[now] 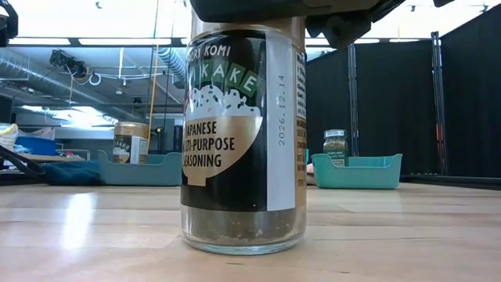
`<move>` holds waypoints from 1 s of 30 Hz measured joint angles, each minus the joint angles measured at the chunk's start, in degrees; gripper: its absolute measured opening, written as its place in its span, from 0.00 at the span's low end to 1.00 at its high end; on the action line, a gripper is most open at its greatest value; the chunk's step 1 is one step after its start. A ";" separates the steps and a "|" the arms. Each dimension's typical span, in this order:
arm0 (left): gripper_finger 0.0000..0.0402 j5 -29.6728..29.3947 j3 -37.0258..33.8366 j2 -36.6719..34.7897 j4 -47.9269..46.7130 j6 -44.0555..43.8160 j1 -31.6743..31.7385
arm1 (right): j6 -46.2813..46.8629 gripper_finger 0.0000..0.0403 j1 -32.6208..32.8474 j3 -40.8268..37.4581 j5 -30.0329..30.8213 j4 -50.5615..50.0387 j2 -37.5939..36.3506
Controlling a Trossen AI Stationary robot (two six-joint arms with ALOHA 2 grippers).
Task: Sort spices by type
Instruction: Put the gold seasoning bottle into the blue bin
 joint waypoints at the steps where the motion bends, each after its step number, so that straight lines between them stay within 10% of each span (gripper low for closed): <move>1: 0.77 0.00 0.00 0.00 -0.02 0.00 0.00 | 0.13 0.71 0.00 0.00 0.01 -0.02 0.00; 30: 0.77 0.02 0.00 0.02 0.00 0.06 0.00 | 1.75 0.70 -5.40 6.55 5.70 -6.00 0.00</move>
